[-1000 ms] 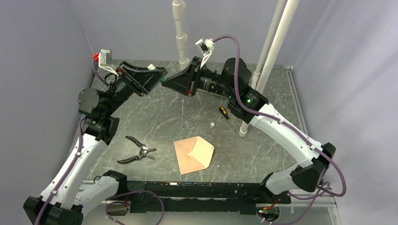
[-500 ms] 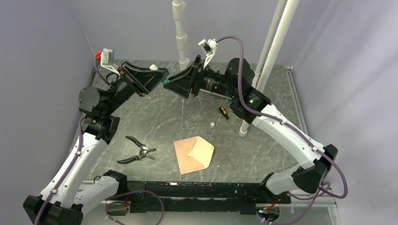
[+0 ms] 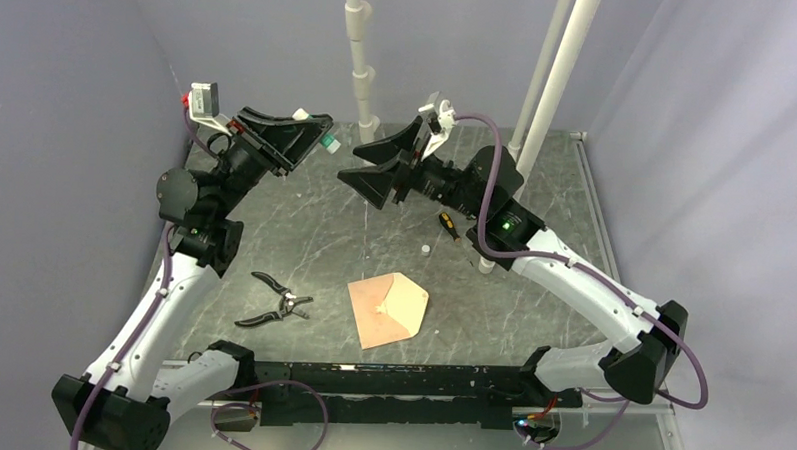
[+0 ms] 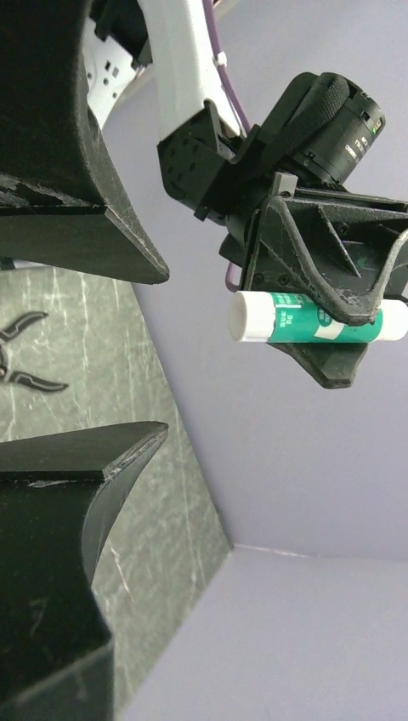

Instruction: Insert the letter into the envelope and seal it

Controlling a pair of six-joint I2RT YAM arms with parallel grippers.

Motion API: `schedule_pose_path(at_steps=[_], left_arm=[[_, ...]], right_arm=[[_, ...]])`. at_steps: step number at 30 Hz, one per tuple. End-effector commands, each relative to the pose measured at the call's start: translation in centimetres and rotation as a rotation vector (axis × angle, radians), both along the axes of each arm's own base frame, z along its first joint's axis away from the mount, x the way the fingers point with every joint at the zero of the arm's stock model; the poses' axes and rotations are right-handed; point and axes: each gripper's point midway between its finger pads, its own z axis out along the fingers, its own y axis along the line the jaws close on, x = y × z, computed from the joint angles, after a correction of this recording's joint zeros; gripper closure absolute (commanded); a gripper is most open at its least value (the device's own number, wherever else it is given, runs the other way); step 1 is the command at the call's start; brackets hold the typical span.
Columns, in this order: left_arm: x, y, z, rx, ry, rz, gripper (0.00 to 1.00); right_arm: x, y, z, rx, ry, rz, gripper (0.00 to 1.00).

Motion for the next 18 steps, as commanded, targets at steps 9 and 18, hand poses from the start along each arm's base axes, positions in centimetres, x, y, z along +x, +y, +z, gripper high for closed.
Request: schedule_pose_path(at_steps=[9, 18], left_arm=[[-2.2, 0.1, 2.8, -0.032, -0.119, -0.041, 0.98], [-3.2, 0.0, 3.2, -0.035, -0.178, -0.069, 0.97]], right_arm=[[-0.5, -0.2, 7.3, 0.123, -0.239, -0.024, 0.34], [-0.6, 0.9, 7.4, 0.139, -0.161, 0.032, 0.54]])
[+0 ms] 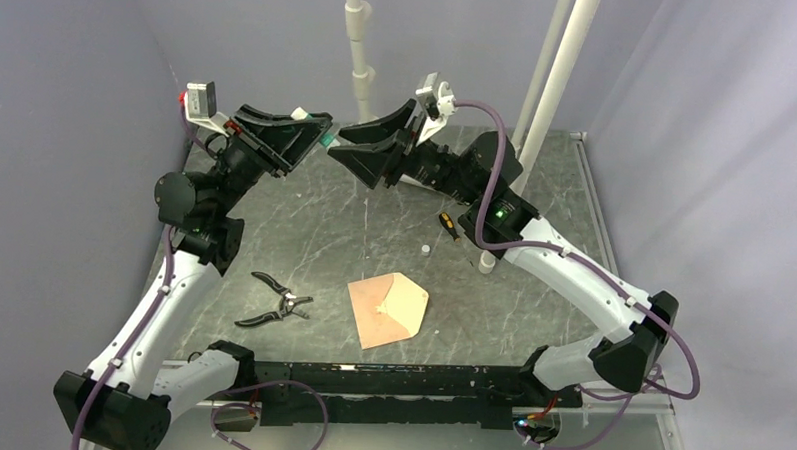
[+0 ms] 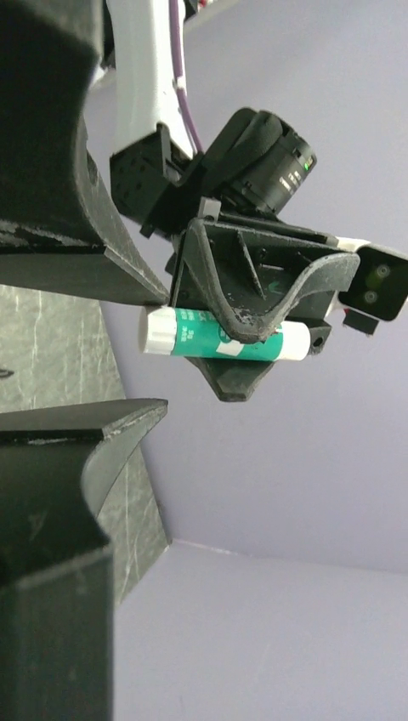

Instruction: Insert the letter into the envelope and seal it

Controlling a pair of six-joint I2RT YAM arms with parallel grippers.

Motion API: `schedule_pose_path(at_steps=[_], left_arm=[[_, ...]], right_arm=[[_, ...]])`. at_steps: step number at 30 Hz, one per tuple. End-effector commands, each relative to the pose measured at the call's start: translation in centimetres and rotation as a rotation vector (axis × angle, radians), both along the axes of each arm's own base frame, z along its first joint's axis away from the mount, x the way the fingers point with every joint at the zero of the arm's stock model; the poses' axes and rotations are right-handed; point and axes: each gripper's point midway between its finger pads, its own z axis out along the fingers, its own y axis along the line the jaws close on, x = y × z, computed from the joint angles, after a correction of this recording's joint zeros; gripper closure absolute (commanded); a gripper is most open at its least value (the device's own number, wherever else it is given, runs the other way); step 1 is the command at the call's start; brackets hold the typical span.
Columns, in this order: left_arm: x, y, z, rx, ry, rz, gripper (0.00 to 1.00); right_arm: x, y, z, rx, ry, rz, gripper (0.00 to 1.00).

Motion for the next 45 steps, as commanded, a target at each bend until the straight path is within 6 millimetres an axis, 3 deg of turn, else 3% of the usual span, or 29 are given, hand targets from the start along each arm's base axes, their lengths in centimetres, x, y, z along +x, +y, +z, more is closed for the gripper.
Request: schedule_pose_path(at_steps=[1, 4, 7, 10, 14, 22, 28, 31, 32, 35, 37, 40, 45], left_arm=[[-2.4, 0.0, 2.1, -0.019, -0.119, -0.047, 0.98], [-2.6, 0.0, 2.1, -0.024, -0.124, -0.056, 0.98], [-2.9, 0.1, 2.2, -0.027, -0.139, -0.059, 0.98], [-3.4, 0.1, 2.2, -0.019, -0.167, -0.062, 0.98], [-4.2, -0.2, 1.8, 0.028, -0.23, -0.061, 0.98], [-7.3, -0.7, 1.6, 0.062, -0.409, -0.144, 0.98], [-8.4, -0.9, 1.6, 0.062, -0.478, -0.207, 0.98], [-8.3, -0.9, 1.7, 0.073, -0.47, -0.191, 0.98], [-8.1, -0.9, 1.8, 0.075, -0.46, -0.178, 0.97], [-7.6, -0.5, 2.4, 0.062, -0.43, -0.134, 0.98], [-7.2, -0.2, 3.0, 0.046, -0.394, -0.106, 0.98], [-6.2, 0.1, 3.4, 0.029, -0.307, -0.076, 0.98], [-5.1, 0.2, 3.6, -0.007, -0.206, -0.079, 0.98]], right_arm=[[-1.1, 0.0, 2.6, 0.07, -0.006, 0.051, 0.56], [-1.2, 0.3, 2.6, 0.082, 0.021, 0.074, 0.64], [-1.1, 0.3, 2.6, 0.104, 0.051, 0.079, 0.77], [-1.1, -0.4, 3.6, 0.171, 0.092, 0.071, 0.92], [-1.9, -1.5, 5.4, 0.262, 0.173, 0.105, 1.0], [-2.3, -4.6, 8.3, 0.455, 0.421, 0.158, 1.0], [-1.4, -5.5, 7.6, 0.614, 0.724, 0.228, 1.0], [-1.6, -6.1, 7.7, 0.658, 0.775, 0.259, 1.0], [-1.7, -6.3, 7.8, 0.655, 0.75, 0.244, 0.99], [-2.3, -6.5, 7.3, 0.586, 0.588, 0.176, 0.61], [-2.8, -6.6, 6.0, 0.496, 0.432, 0.107, 0.44], [-3.1, -6.1, 3.3, 0.32, 0.215, 0.018, 0.36], [-4.1, -5.1, 1.5, 0.113, -0.191, -0.024, 0.37]])
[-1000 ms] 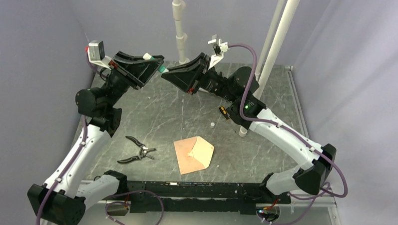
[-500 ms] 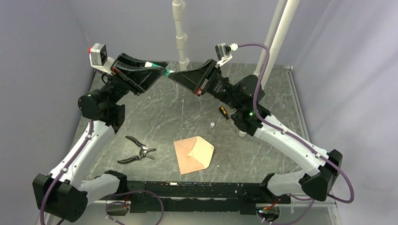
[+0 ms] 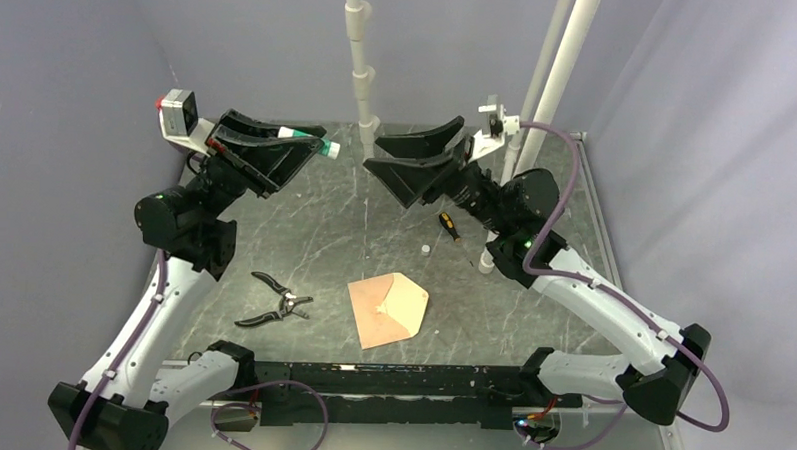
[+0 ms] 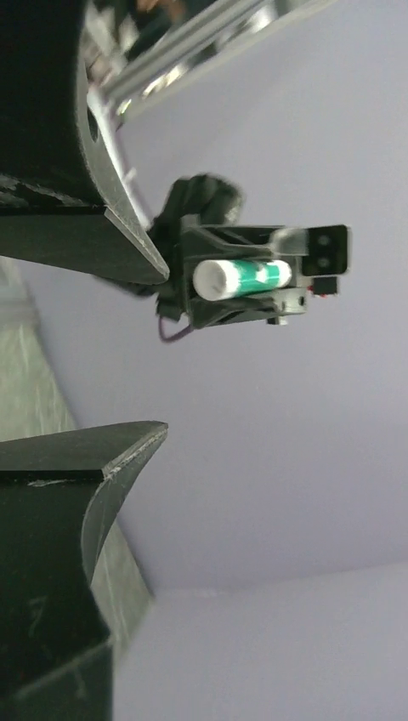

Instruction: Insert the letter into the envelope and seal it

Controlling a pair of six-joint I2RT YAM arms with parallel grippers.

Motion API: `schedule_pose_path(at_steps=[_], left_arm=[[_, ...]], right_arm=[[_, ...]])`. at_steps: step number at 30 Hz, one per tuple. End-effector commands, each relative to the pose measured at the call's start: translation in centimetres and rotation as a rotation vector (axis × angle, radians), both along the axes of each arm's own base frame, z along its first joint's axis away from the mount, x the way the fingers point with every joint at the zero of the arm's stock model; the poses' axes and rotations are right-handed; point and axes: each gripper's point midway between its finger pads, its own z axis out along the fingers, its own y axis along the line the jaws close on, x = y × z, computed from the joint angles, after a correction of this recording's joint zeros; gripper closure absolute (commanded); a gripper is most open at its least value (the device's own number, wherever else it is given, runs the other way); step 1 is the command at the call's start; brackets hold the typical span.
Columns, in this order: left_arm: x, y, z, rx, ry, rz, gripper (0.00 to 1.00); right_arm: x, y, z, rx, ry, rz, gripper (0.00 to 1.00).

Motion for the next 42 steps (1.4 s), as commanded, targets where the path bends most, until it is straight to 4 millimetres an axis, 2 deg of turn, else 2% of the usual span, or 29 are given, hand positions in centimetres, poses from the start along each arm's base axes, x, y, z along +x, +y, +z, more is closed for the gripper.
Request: schedule_pose_path(at_steps=[1, 7, 11, 19, 26, 30, 34, 35, 39, 42], left_arm=[[0.8, 0.3, 1.1, -0.035, 0.082, 0.008, 0.98], [1.3, 0.0, 1.0, -0.002, 0.122, 0.018, 0.98], [1.3, -0.2, 0.9, 0.016, 0.136, 0.013, 0.98], [1.1, -0.3, 0.9, 0.035, 0.137, 0.012, 0.98], [0.9, -0.3, 1.0, 0.038, 0.127, 0.006, 0.98], [0.8, -0.4, 1.0, 0.044, 0.122, 0.008, 0.97], [0.7, -0.4, 0.9, 0.05, 0.11, 0.013, 0.98], [0.7, -0.4, 0.8, 0.055, 0.099, 0.016, 0.98], [0.0, -0.5, 0.8, 0.098, -0.001, 0.053, 0.97], [-0.9, -0.5, 0.6, 0.163, -0.142, 0.106, 0.97]], right_arm=[[-1.3, 0.1, 0.3, -0.161, -0.512, -0.119, 0.38], [-1.5, 1.0, 2.2, -0.225, -0.836, -0.203, 0.4], [-1.9, 2.0, 3.1, -0.248, -0.967, -0.222, 0.41], [-2.1, 3.8, 3.3, -0.272, -1.051, -0.206, 0.52], [-2.1, 4.3, 3.4, -0.264, -1.055, -0.203, 0.62], [-2.1, 4.1, 3.7, -0.241, -1.038, -0.208, 0.76], [-2.9, 3.8, 4.6, -0.178, -0.977, -0.172, 0.97], [-3.3, 3.7, 4.9, -0.15, -0.918, -0.135, 1.0], [-4.4, 3.0, 6.5, 0.002, -0.632, 0.005, 1.0], [-5.4, 2.0, 7.4, 0.127, -0.415, 0.123, 1.0]])
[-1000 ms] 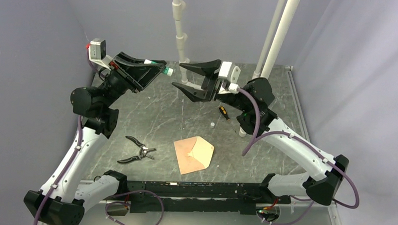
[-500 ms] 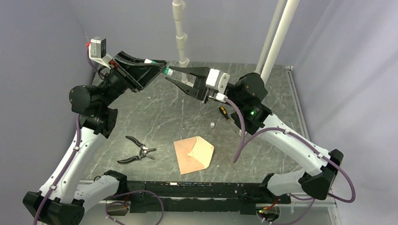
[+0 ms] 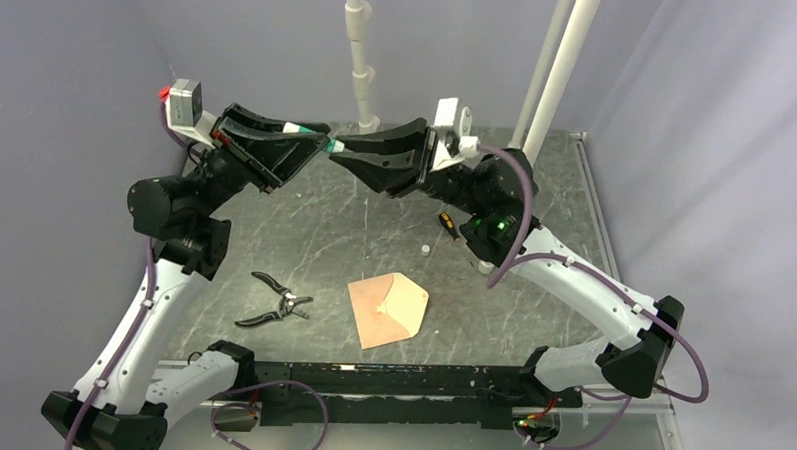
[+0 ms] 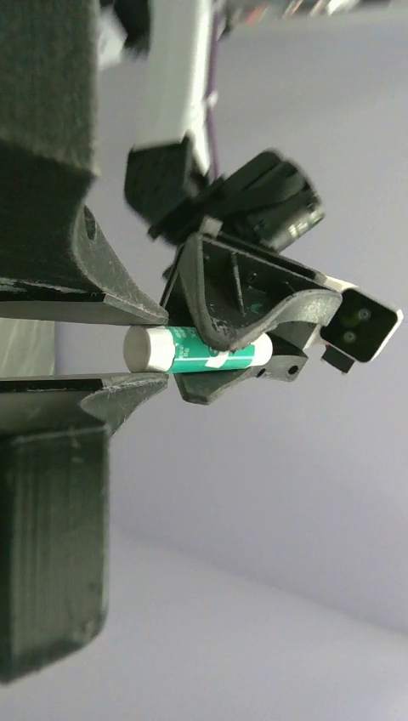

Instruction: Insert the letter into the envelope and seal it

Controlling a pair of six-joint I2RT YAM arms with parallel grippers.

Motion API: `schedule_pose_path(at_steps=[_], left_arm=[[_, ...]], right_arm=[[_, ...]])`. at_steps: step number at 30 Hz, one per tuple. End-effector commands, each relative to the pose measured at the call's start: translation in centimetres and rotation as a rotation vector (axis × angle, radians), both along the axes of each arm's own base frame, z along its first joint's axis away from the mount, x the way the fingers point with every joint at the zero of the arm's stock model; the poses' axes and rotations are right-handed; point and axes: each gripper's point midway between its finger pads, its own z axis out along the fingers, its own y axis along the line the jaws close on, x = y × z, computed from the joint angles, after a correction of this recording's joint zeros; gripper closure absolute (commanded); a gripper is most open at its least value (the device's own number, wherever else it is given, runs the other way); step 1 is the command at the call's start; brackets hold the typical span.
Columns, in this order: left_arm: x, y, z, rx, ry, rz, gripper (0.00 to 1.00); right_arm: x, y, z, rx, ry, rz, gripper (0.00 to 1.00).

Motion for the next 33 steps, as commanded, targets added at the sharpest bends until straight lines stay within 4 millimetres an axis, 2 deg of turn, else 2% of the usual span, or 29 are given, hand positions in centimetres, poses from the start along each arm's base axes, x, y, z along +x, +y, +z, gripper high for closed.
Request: schedule_pose_path(at_steps=[1, 5, 8, 11, 15, 17, 19, 22, 25, 29, 33], left_arm=[[-2.5, -0.2, 0.4, 0.123, -0.293, 0.063, 0.97], [-4.5, -0.6, -0.2, 0.203, -0.531, 0.053, 0.98], [-6.3, -1.1, -0.4, 0.264, -0.65, -0.036, 0.98], [-7.3, -1.4, -0.6, 0.288, -0.704, -0.103, 0.98], [-7.3, -1.3, -0.4, 0.283, -0.687, -0.106, 0.97], [-7.2, -1.2, 0.1, 0.262, -0.654, -0.085, 0.97], [-6.8, -0.9, 0.7, 0.231, -0.595, -0.055, 0.98], [-6.9, -0.5, 1.4, 0.182, -0.519, -0.041, 0.98], [-6.5, 0.0, 2.1, 0.125, -0.407, -0.033, 0.98], [-4.6, 0.7, 2.9, -0.009, -0.177, -0.043, 0.98], [-2.8, 0.7, 2.6, -0.075, 0.004, -0.079, 0.98]], right_arm=[[-3.7, -3.0, 5.3, 0.261, 0.337, 0.285, 1.0], [-5.4, -4.6, 5.9, 0.359, 0.47, 0.461, 1.0], [-6.0, -5.1, 6.4, 0.39, 0.571, 0.566, 1.0], [-5.8, -6.0, 6.8, 0.455, 0.676, 0.634, 1.0], [-5.6, -7.7, 6.6, 0.564, 0.728, 0.706, 1.0], [-5.8, -7.8, 6.0, 0.548, 0.66, 0.643, 0.79], [-6.1, -7.2, 5.3, 0.474, 0.518, 0.494, 0.57], [-5.3, -6.6, 3.9, 0.351, 0.313, 0.245, 0.41], [-4.2, -6.7, 2.8, 0.264, 0.111, 0.043, 0.39], [-3.8, -5.5, 1.1, 0.095, -0.191, -0.104, 0.4], [-3.4, -4.4, 0.9, 0.011, -0.428, -0.213, 0.41]])
